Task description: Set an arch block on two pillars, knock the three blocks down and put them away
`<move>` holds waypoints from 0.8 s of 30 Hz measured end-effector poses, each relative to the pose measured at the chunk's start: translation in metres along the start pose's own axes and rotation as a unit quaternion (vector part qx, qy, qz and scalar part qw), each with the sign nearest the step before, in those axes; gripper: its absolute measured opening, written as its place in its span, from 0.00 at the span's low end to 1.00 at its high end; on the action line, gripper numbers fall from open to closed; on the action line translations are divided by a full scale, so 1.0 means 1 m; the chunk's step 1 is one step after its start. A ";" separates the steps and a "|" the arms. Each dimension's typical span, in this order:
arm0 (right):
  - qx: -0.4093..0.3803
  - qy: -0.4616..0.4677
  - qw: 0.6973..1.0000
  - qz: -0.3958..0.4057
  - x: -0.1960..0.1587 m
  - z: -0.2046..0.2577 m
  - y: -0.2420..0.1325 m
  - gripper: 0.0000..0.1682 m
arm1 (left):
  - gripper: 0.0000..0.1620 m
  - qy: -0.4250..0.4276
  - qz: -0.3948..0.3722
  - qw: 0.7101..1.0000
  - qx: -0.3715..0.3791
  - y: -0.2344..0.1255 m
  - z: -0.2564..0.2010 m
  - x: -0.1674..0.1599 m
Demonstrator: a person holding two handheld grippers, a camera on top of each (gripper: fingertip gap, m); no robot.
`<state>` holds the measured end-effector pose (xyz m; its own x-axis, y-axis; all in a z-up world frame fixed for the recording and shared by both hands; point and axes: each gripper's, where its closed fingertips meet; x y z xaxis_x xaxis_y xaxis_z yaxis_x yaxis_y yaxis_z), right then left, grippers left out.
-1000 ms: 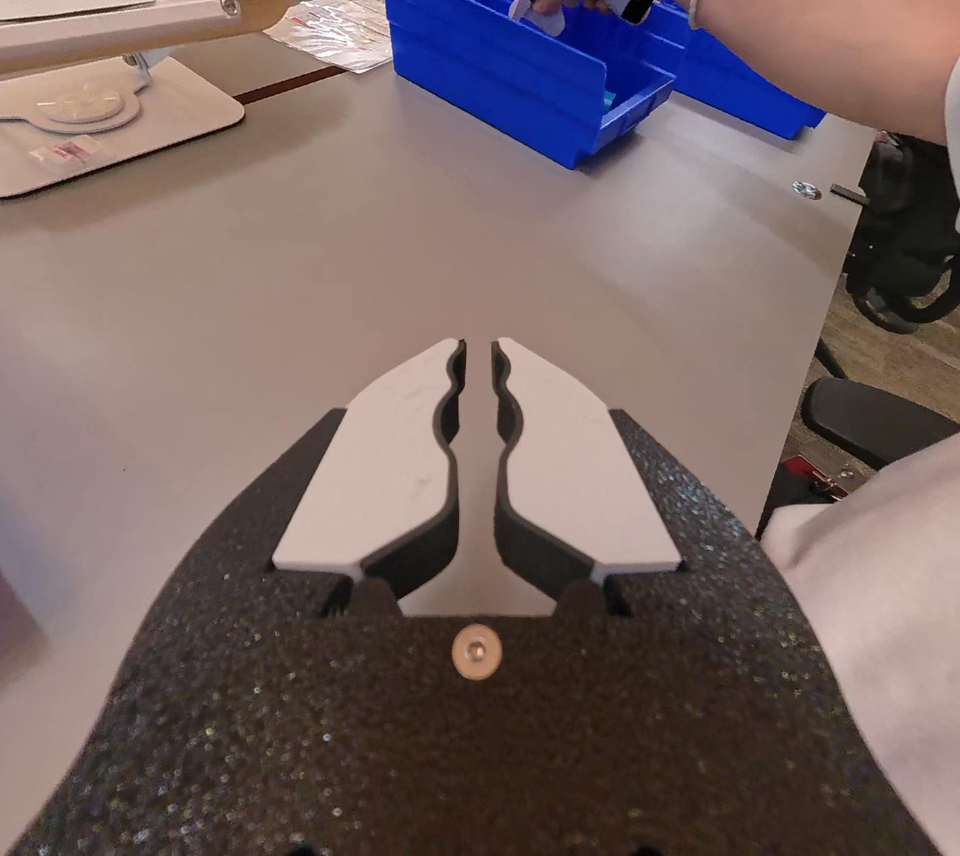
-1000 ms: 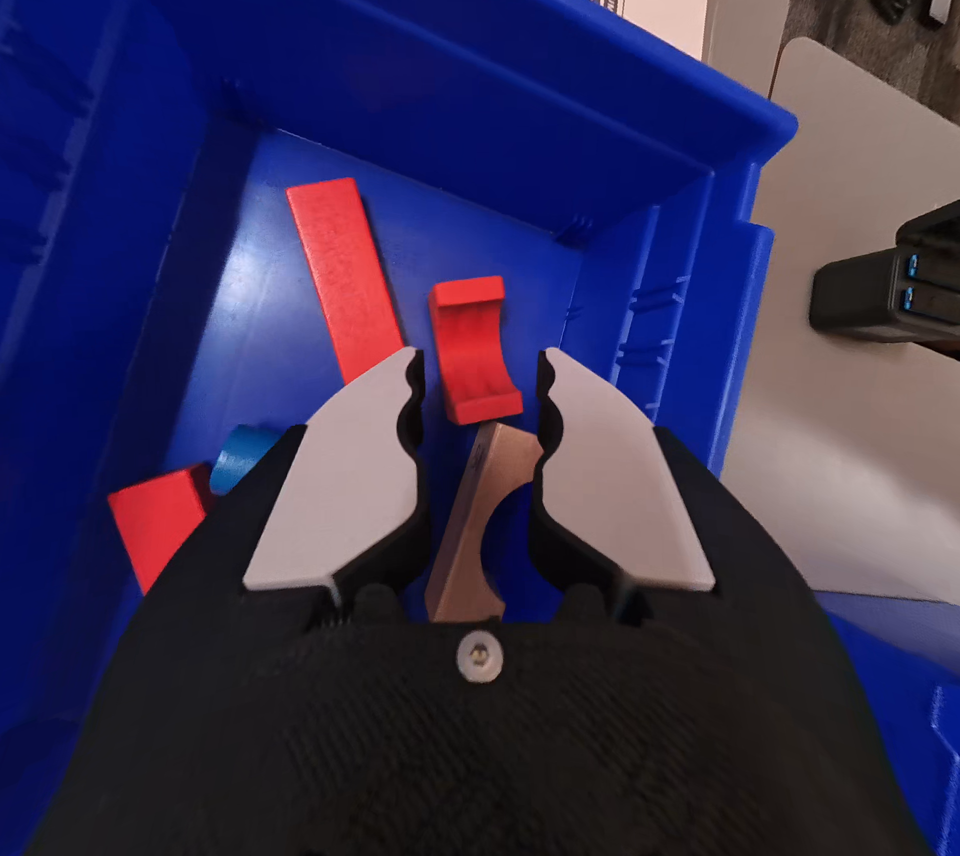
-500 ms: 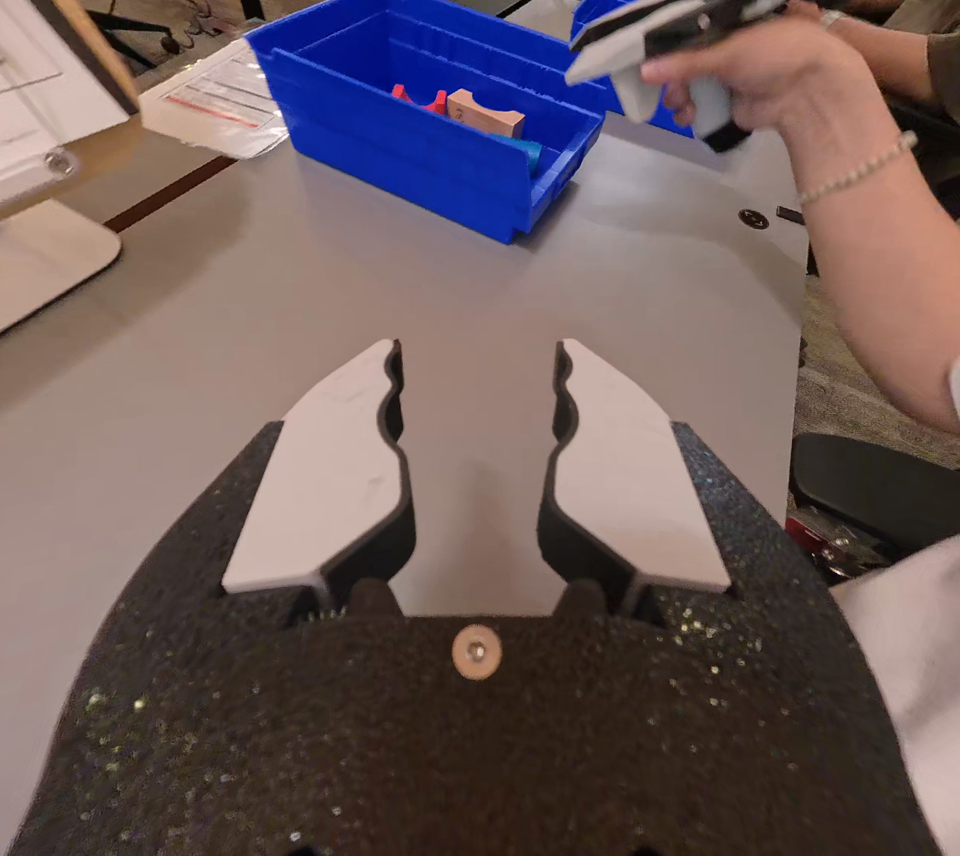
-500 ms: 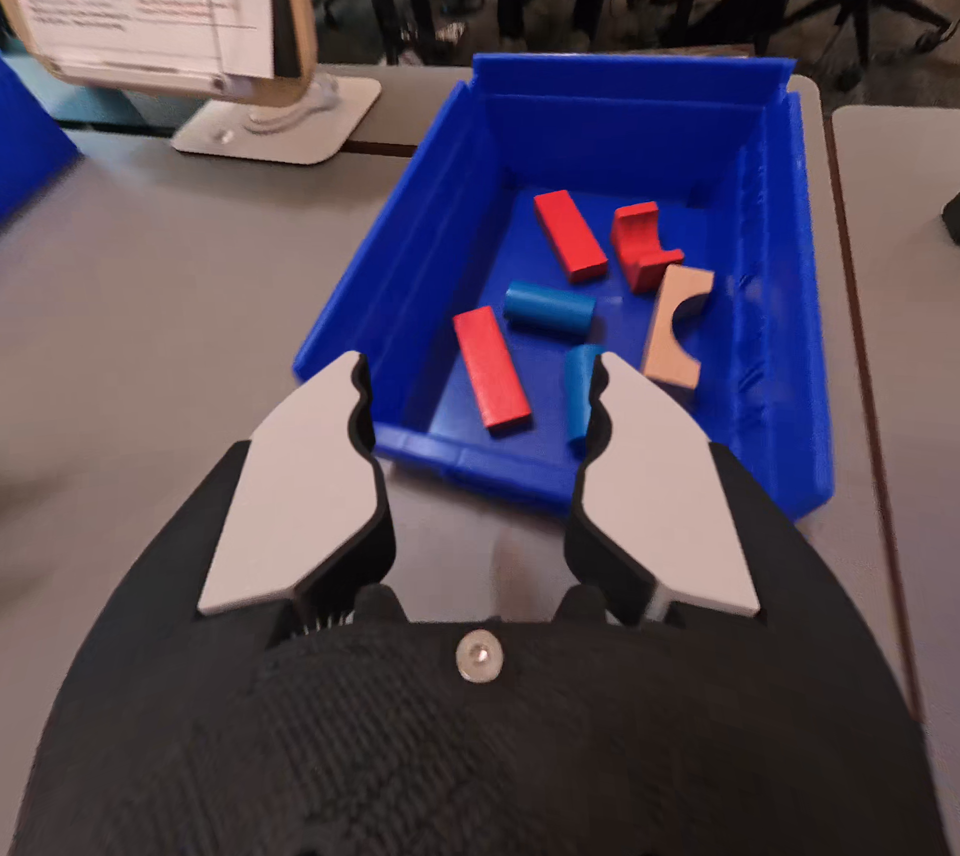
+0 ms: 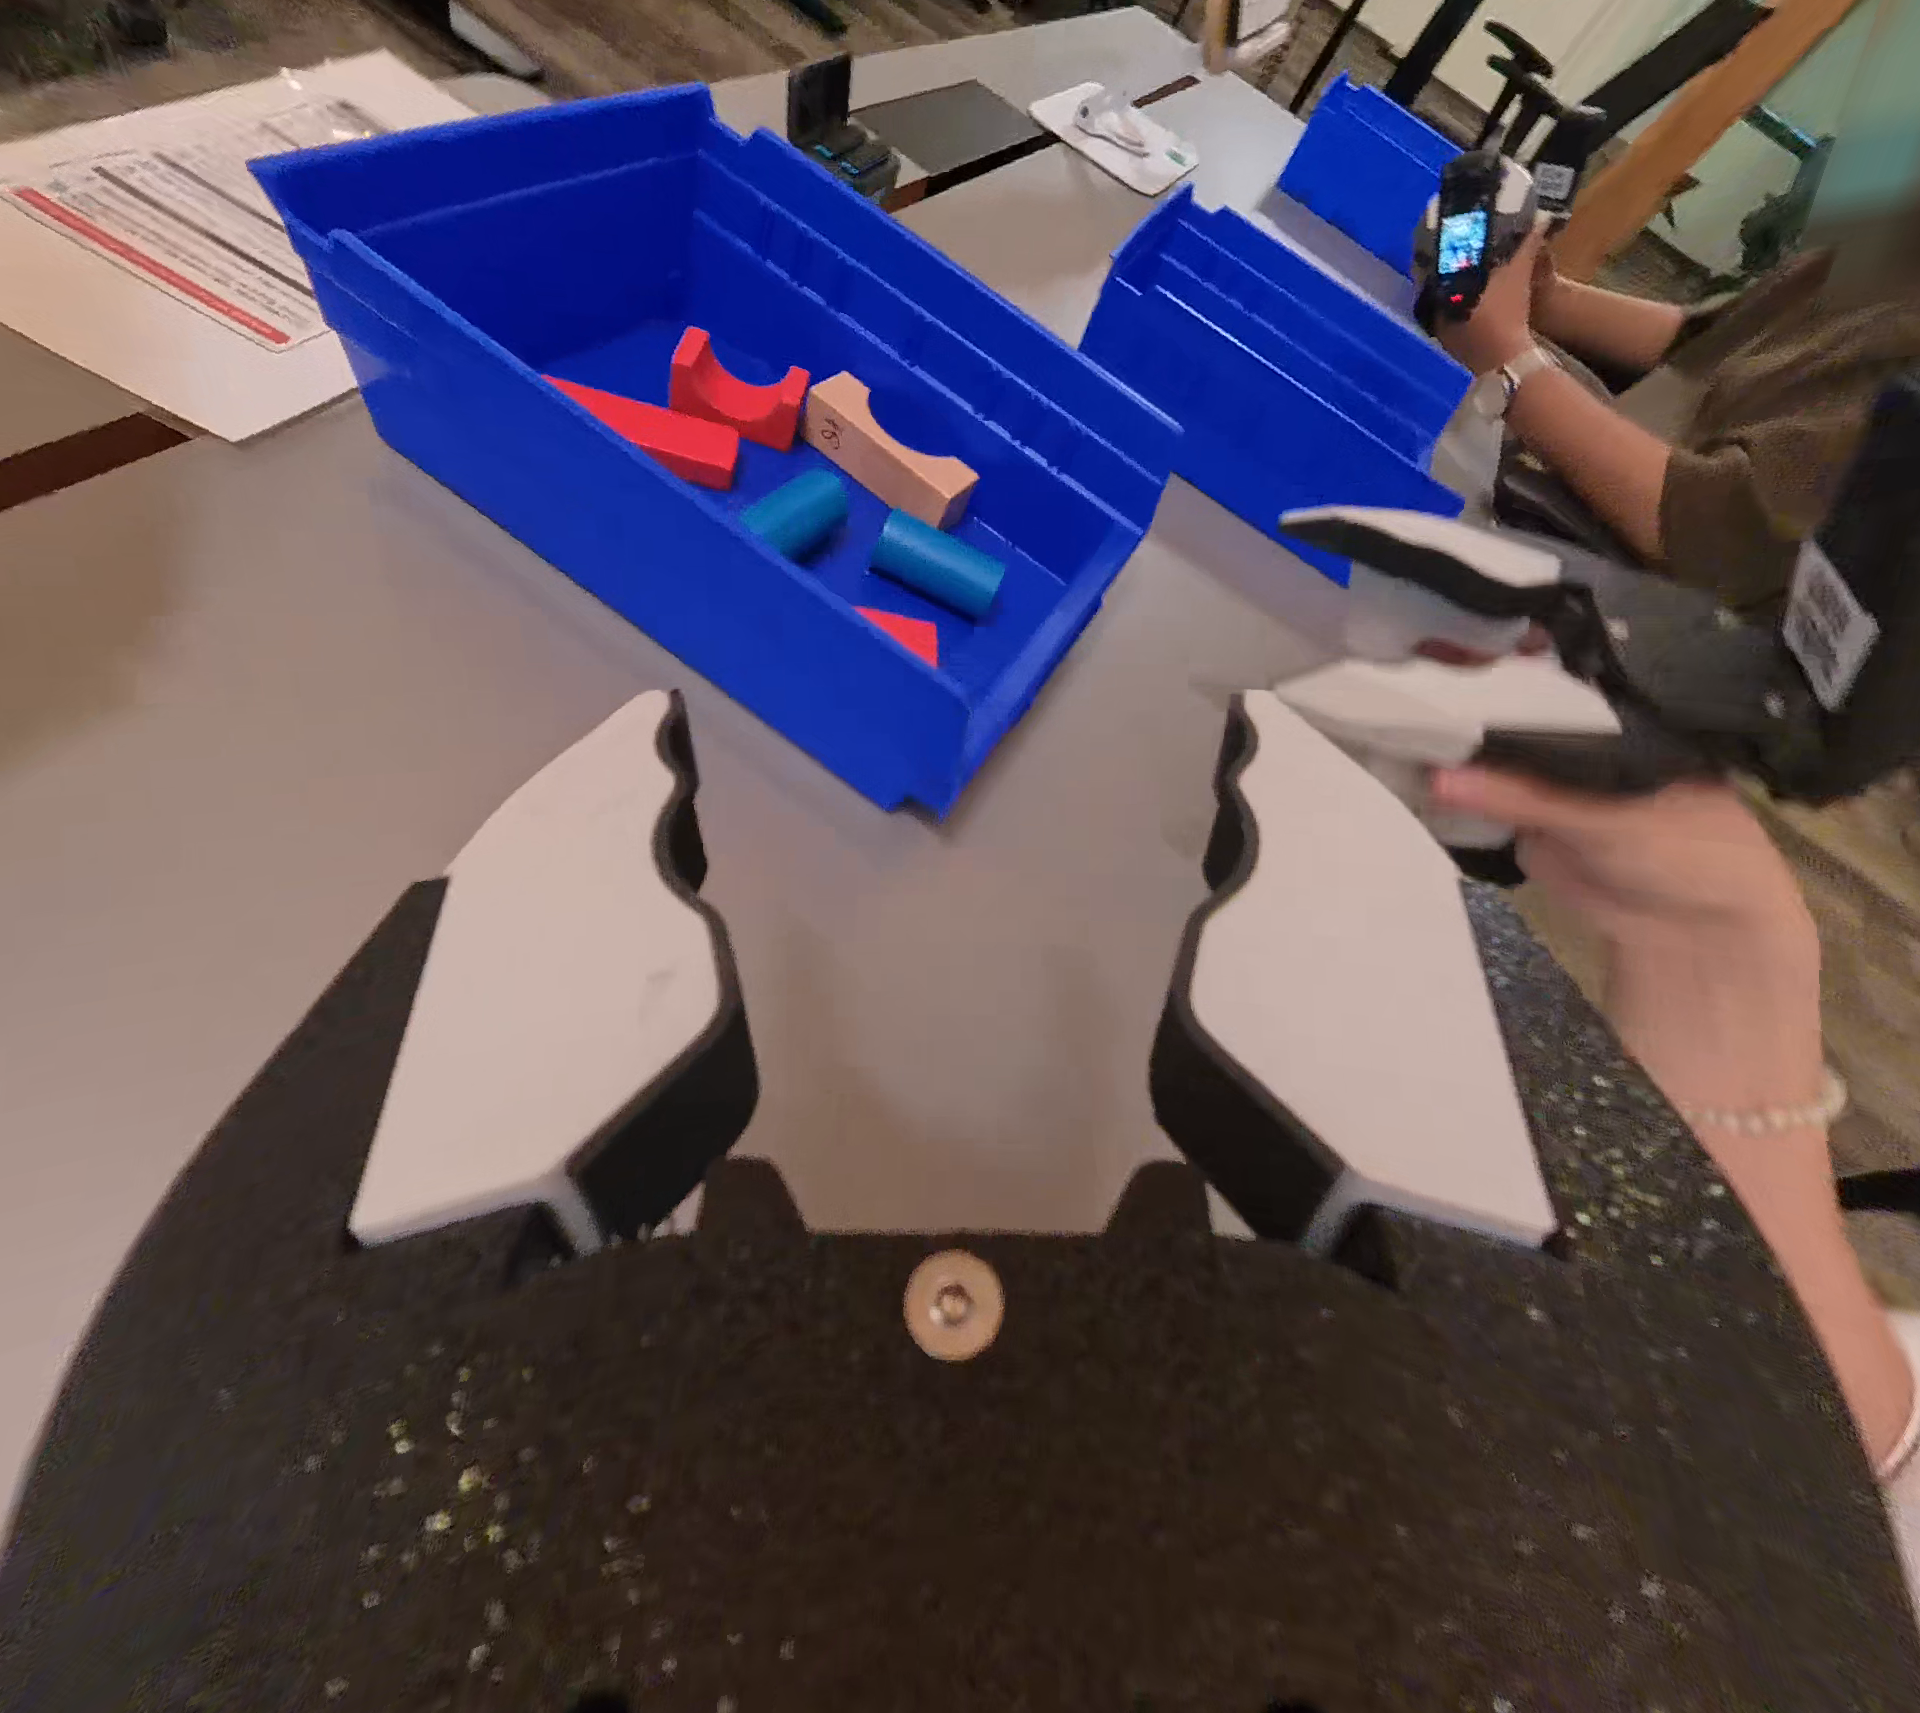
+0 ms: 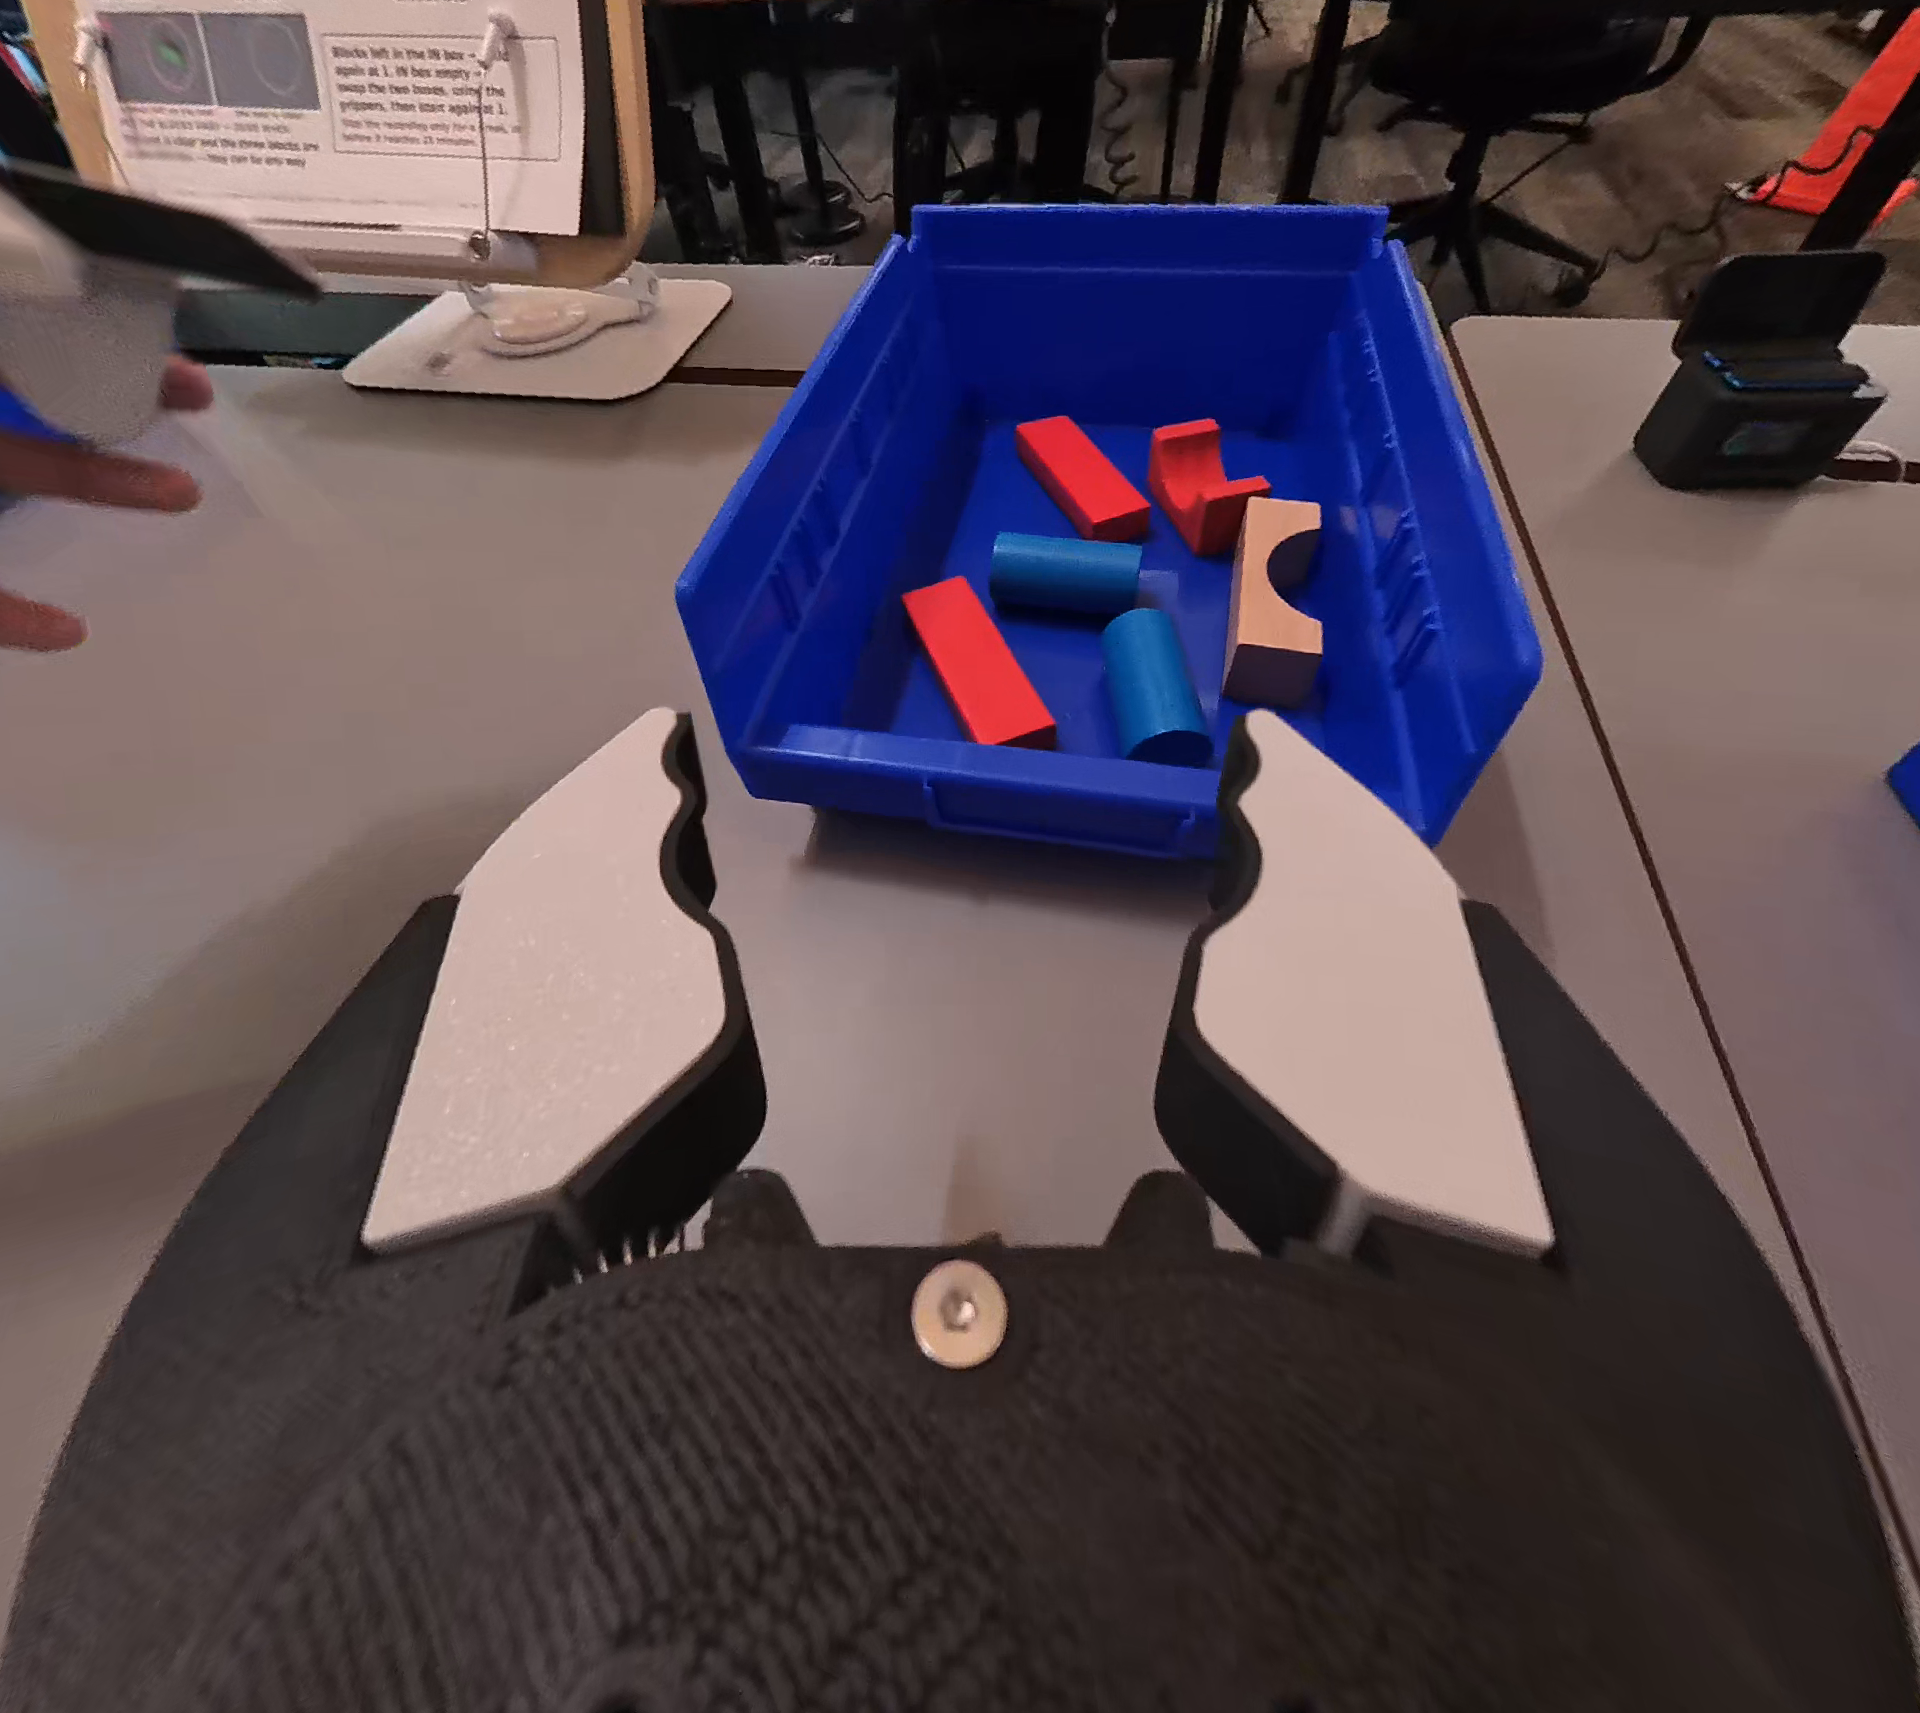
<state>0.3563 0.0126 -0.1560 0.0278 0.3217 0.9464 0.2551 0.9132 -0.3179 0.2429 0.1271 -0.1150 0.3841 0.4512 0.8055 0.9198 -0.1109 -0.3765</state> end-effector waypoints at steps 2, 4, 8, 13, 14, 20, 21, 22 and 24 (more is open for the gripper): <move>-0.002 -0.011 1.000 -0.002 0.002 0.001 -0.001 0.56 | 0.60 -0.026 0.023 0.999 0.016 0.019 0.003 0.013; -0.002 -0.019 1.000 -0.014 0.006 0.003 -0.002 0.56 | 0.60 -0.036 0.040 0.997 0.053 0.038 0.013 0.024; -0.003 -0.029 0.999 -0.038 0.017 0.005 -0.008 0.56 | 0.60 -0.050 0.061 0.989 0.123 0.073 0.039 0.041; -0.046 -0.023 0.994 -0.094 0.046 -0.003 -0.019 0.56 | 0.60 -0.098 0.111 0.971 0.189 0.112 0.068 0.033; -0.052 -0.023 0.993 -0.103 0.052 -0.004 -0.020 0.56 | 0.60 -0.093 0.127 0.965 0.210 0.119 0.075 0.028; -0.052 -0.034 0.991 -0.117 0.066 0.005 -0.026 0.53 | 0.46 -0.091 0.175 0.930 0.309 0.142 0.108 -0.001; -0.049 -0.036 0.991 -0.117 0.066 0.008 -0.027 0.53 | 0.43 -0.093 0.176 0.928 0.314 0.145 0.111 -0.003; -0.047 -0.040 0.991 -0.116 0.066 0.011 -0.028 0.53 | 0.39 -0.095 0.174 0.928 0.316 0.148 0.113 -0.006; -0.046 -0.054 0.992 -0.109 0.063 0.015 -0.029 0.53 | 0.25 -0.095 0.163 0.931 0.311 0.153 0.115 -0.009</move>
Point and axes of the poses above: each gripper's, where its closed fingertips meet, y out along the fingers, x out of its top, z = x × y across the jaws, and after that the axes turned 7 degrees about -y, right-handed
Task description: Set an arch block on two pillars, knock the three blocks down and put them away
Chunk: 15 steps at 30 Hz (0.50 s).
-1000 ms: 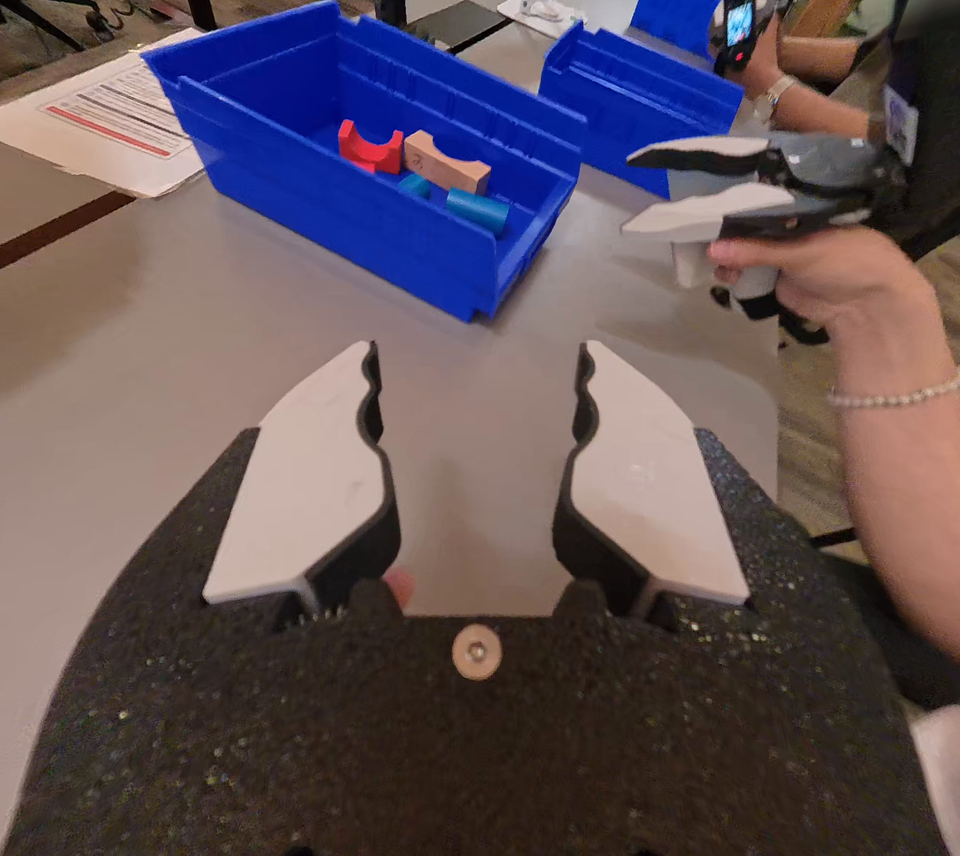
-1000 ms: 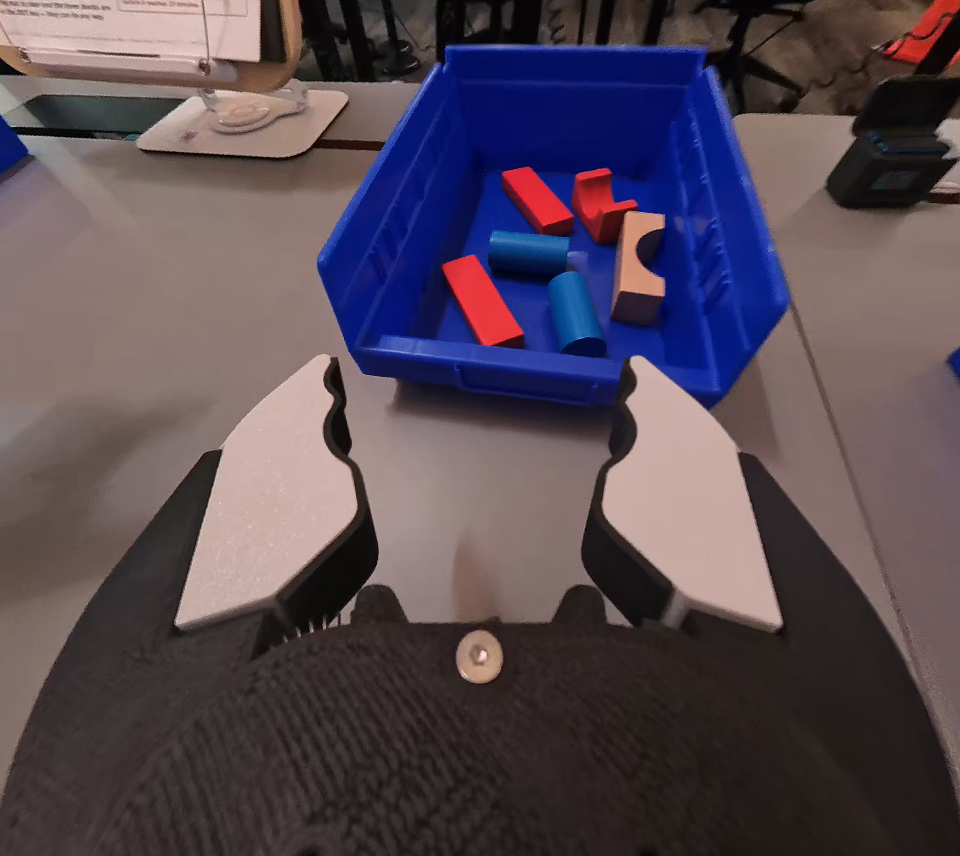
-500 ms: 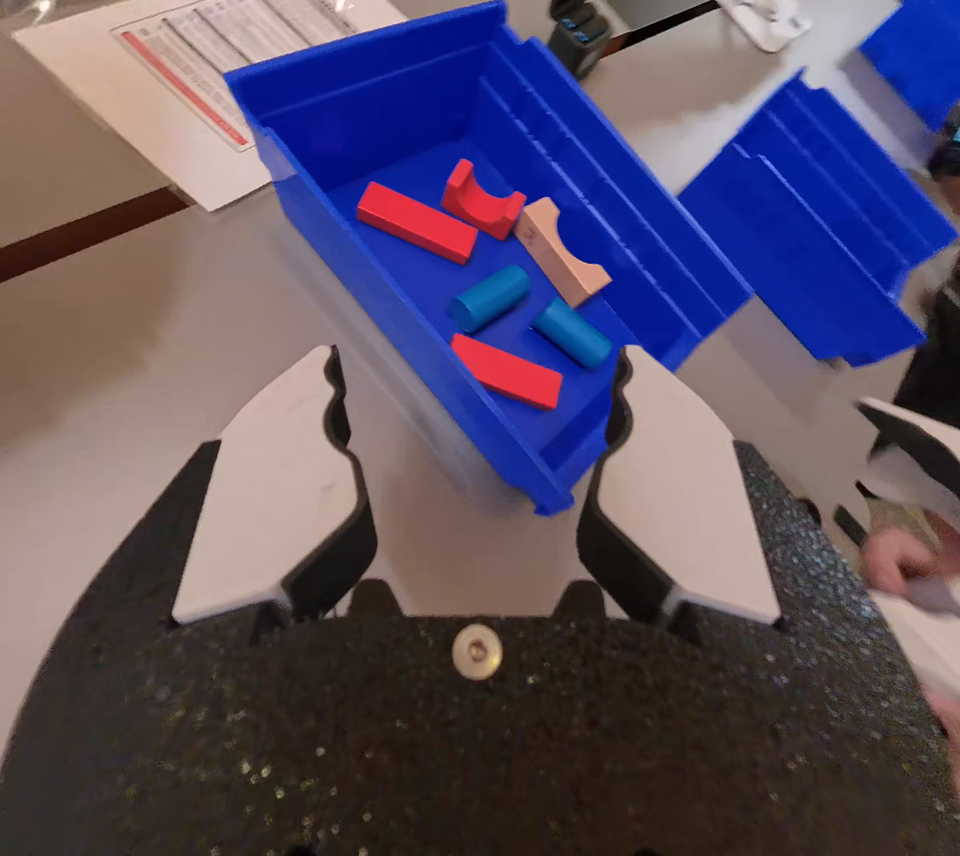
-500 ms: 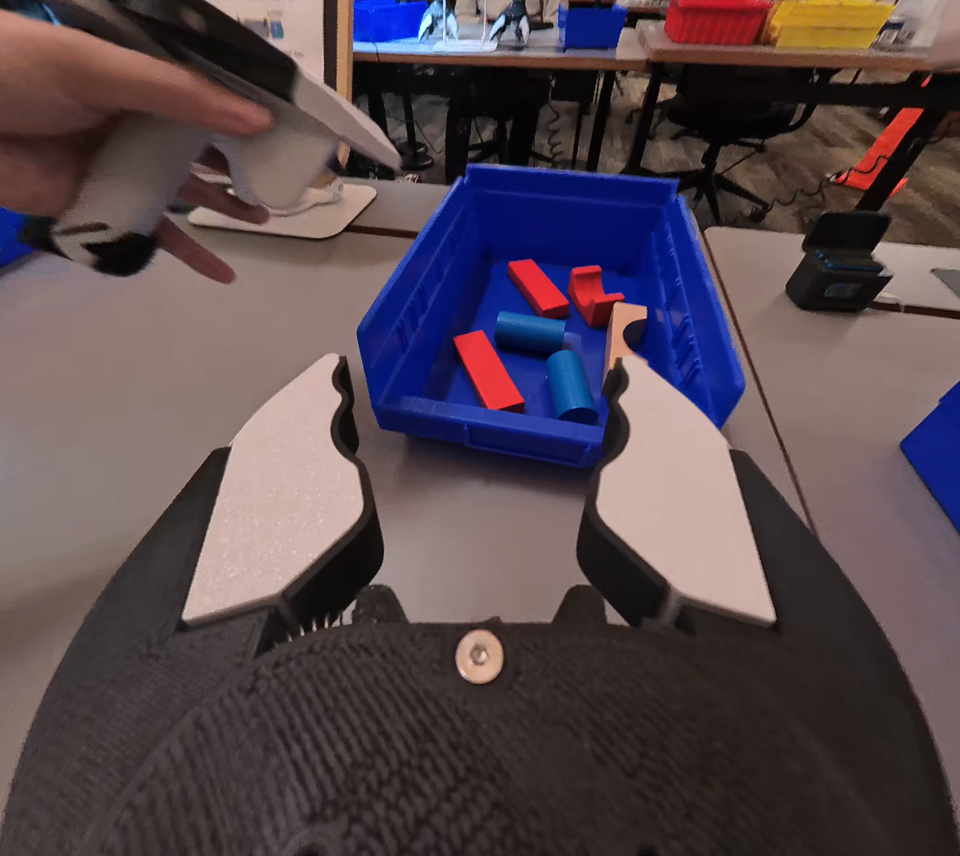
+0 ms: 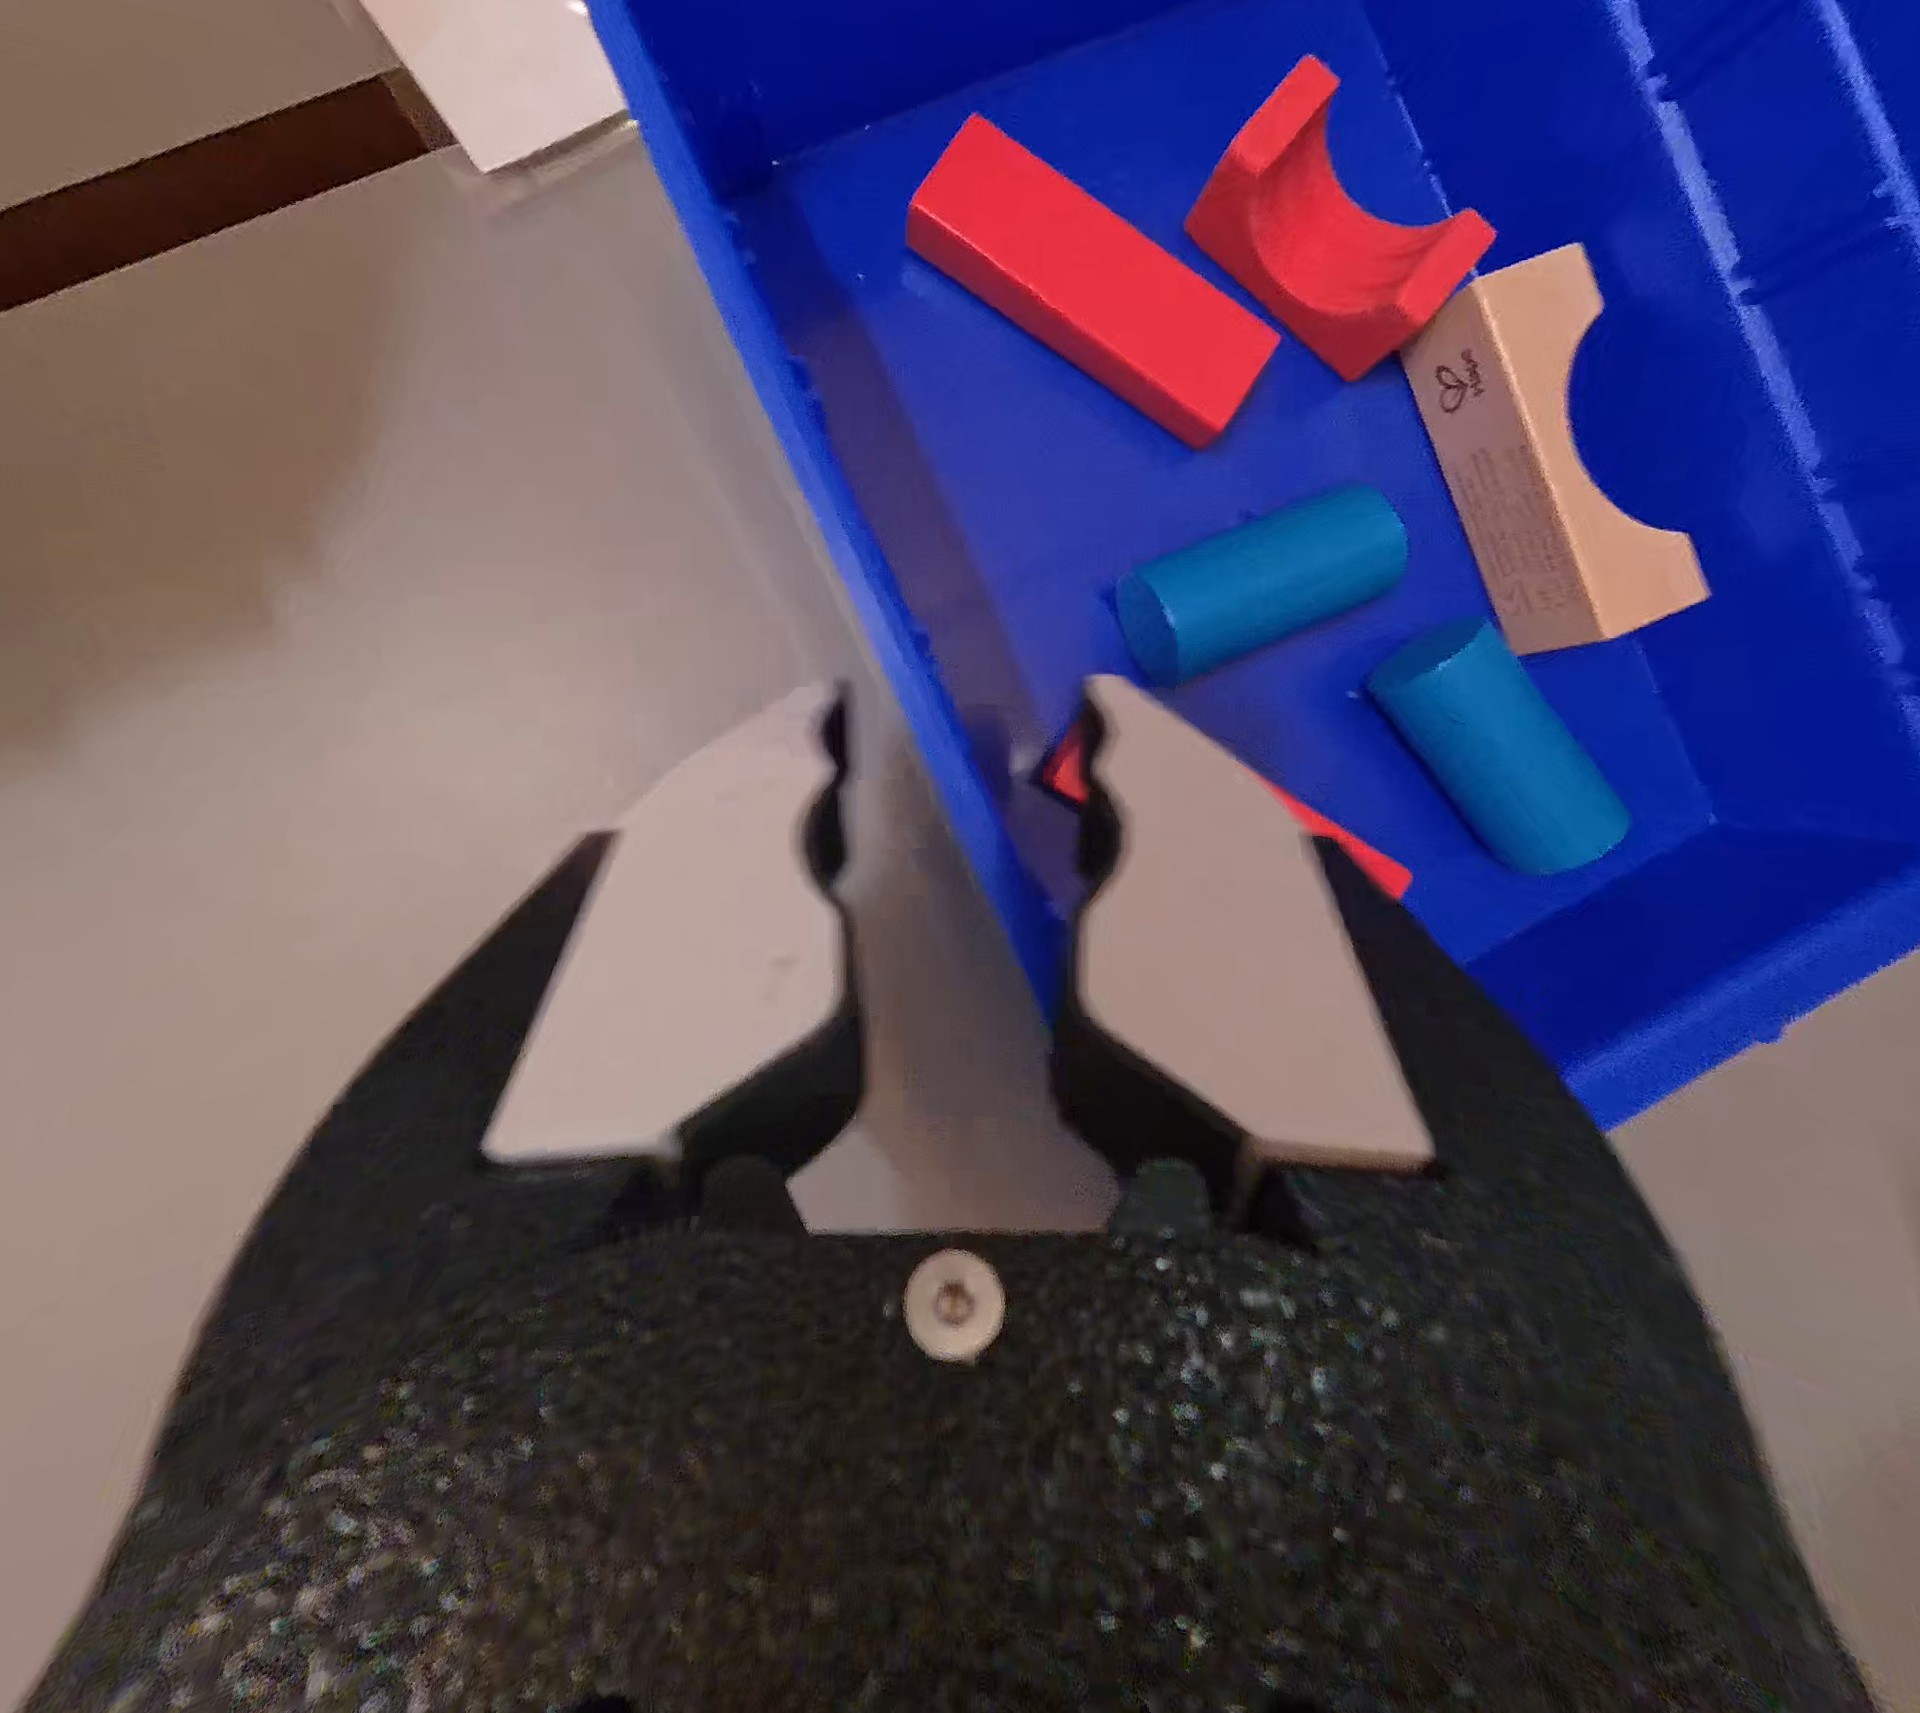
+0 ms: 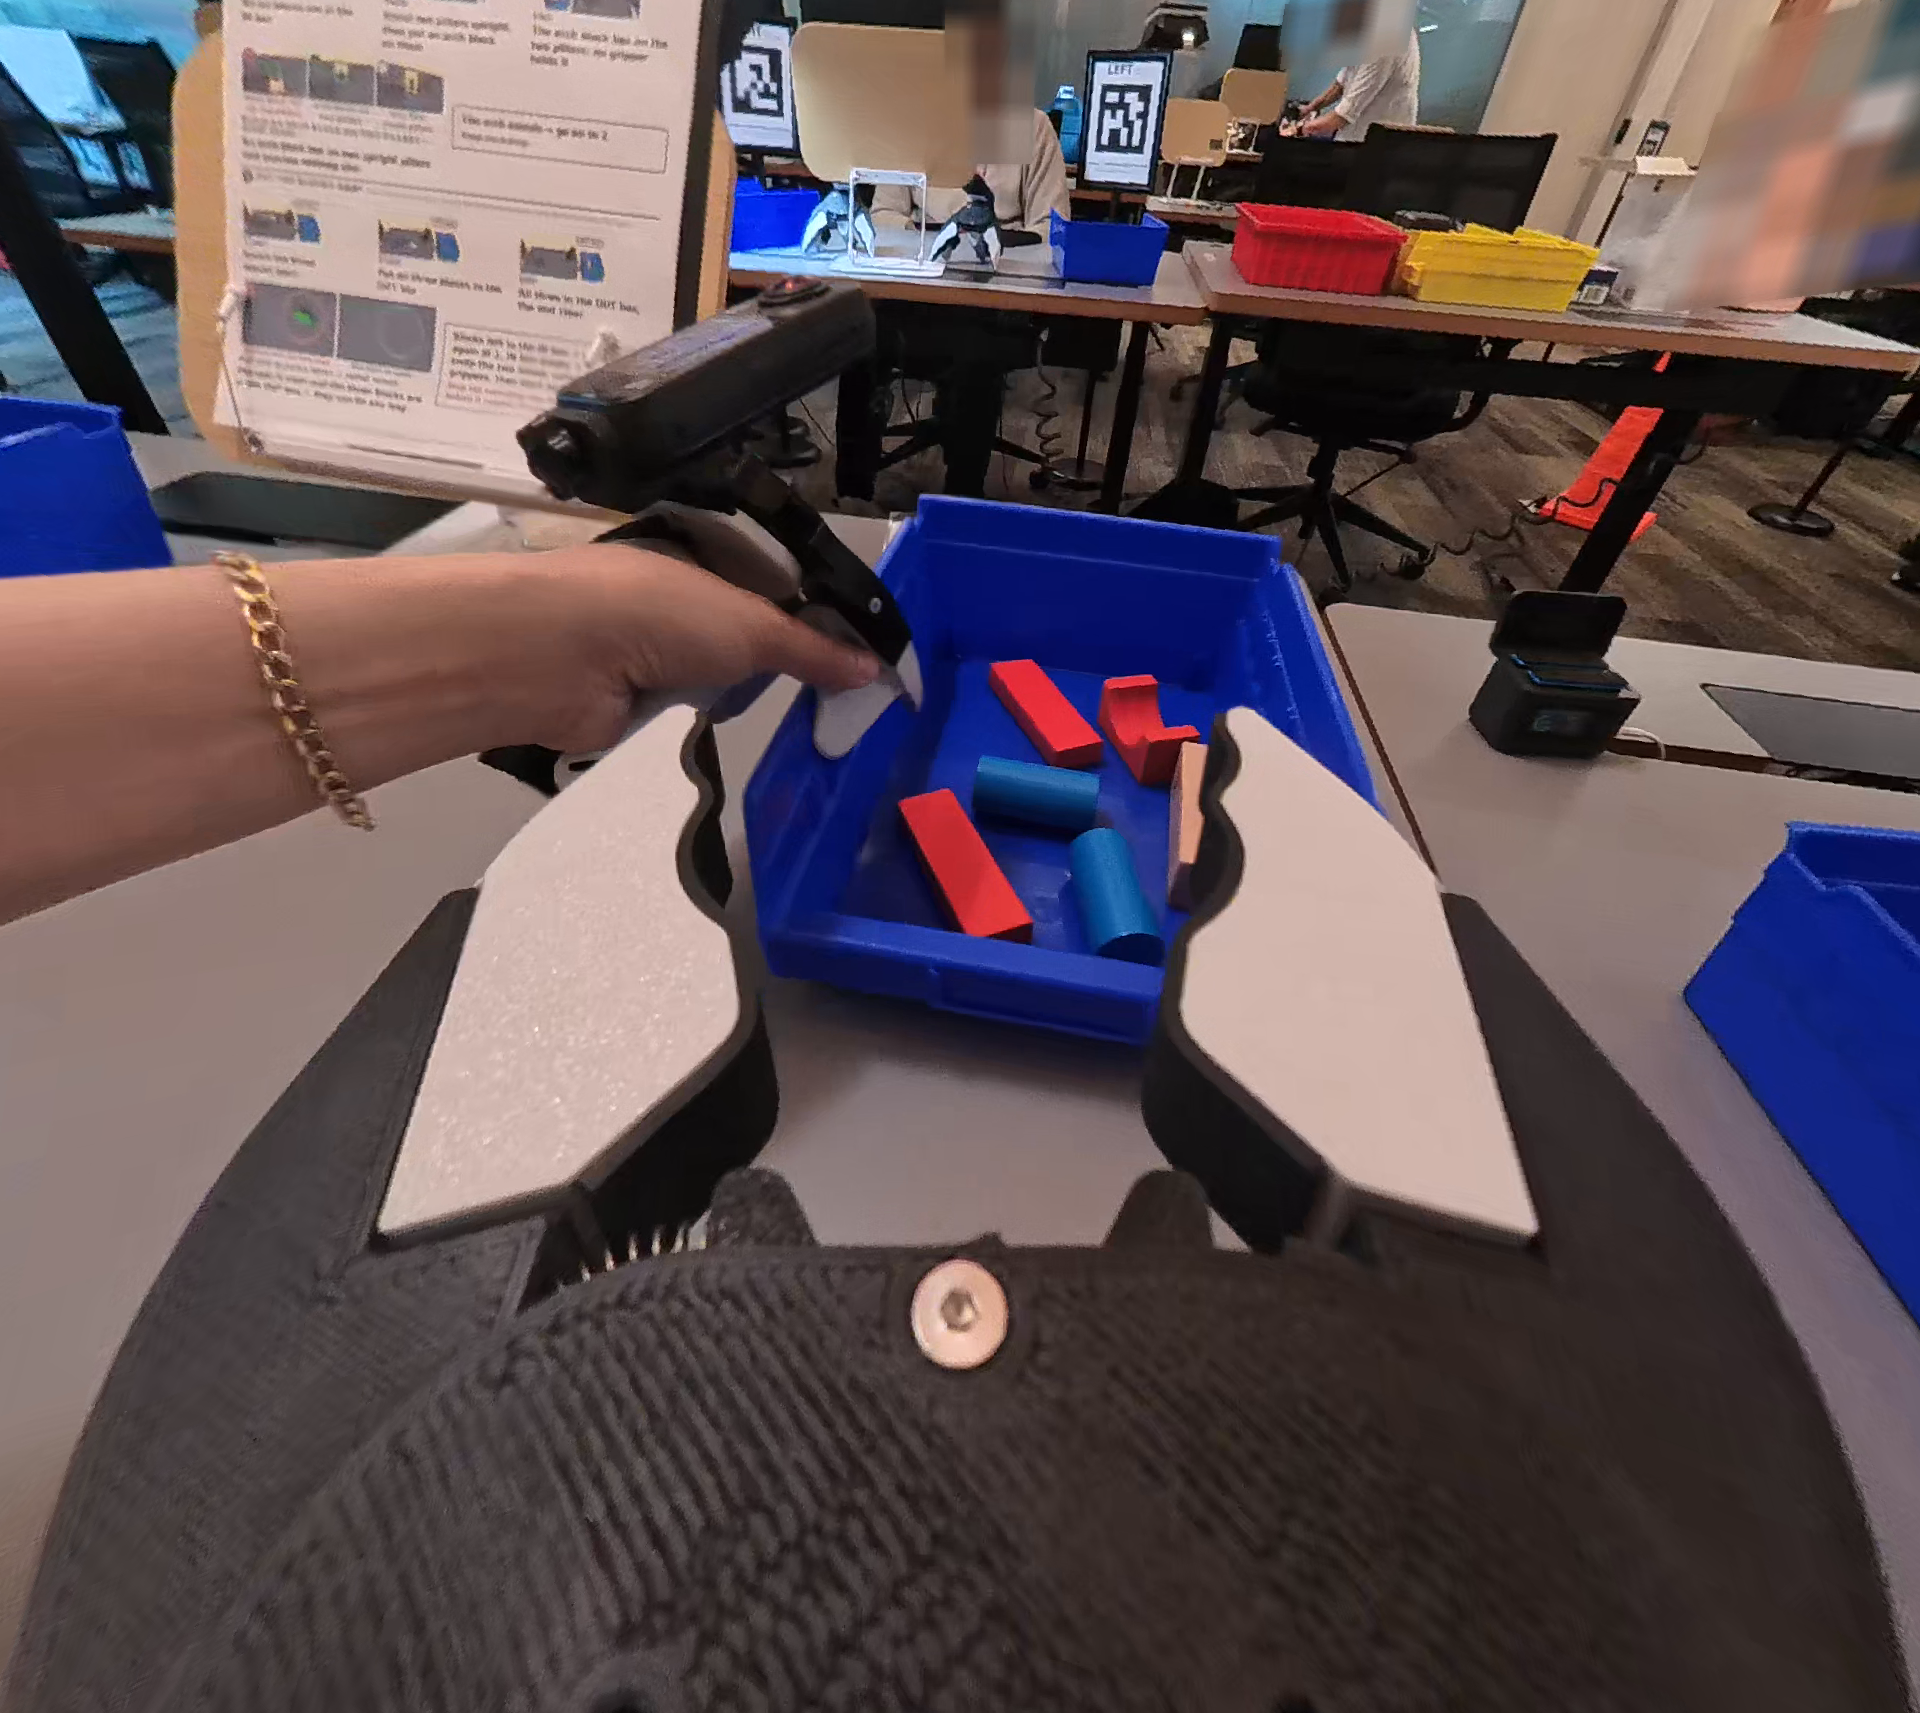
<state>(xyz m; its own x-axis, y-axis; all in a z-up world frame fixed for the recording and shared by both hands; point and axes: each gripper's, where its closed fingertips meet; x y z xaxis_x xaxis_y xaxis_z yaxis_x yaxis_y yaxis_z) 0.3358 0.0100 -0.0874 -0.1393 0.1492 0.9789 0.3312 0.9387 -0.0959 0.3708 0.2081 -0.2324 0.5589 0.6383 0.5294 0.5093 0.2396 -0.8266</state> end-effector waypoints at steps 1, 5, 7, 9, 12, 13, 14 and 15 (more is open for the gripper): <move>-0.001 -0.007 1.000 0.007 -0.001 0.001 -0.002 0.53 | 0.12 0.001 -0.007 1.000 -0.001 0.001 0.000 -0.001; -0.011 -0.023 1.000 0.019 -0.003 0.001 -0.013 0.52 | 0.03 0.036 -0.030 0.998 0.044 -0.005 0.026 -0.006; -0.012 -0.020 1.000 0.021 -0.002 0.004 -0.016 0.51 | 0.03 0.052 -0.029 0.998 0.026 -0.014 0.038 -0.016; -0.008 -0.023 0.999 0.029 -0.005 0.011 -0.014 0.51 | 0.03 0.060 -0.027 0.998 0.018 -0.026 0.055 -0.029; 0.006 -0.035 0.998 0.044 -0.006 0.029 -0.008 0.50 | 0.03 0.058 -0.029 0.998 0.013 -0.050 0.087 -0.054; 0.013 -0.040 0.998 0.043 -0.003 0.038 -0.005 0.50 | 0.03 0.058 -0.029 0.998 0.014 -0.058 0.099 -0.063; 0.023 -0.044 0.998 0.043 0.001 0.047 -0.001 0.50 | 0.03 0.058 -0.030 0.998 0.015 -0.067 0.111 -0.073; 0.034 -0.049 0.997 0.043 0.007 0.058 0.003 0.50 | 0.03 0.058 -0.029 0.998 0.016 -0.077 0.123 -0.083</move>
<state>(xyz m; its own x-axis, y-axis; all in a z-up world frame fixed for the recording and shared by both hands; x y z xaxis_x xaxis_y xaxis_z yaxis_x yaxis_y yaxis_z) 0.2814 0.0321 -0.0918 -0.2044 0.2562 0.9448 0.2817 0.9397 -0.1939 0.2045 0.2264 -0.2364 0.6017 0.5346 0.5934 0.5233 0.2974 -0.7986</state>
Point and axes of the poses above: each gripper's, where its closed fingertips meet, y out along the fingers, x out of its top, z = x × y across the jaws, and after that the axes turned 7 degrees about -y, right-handed
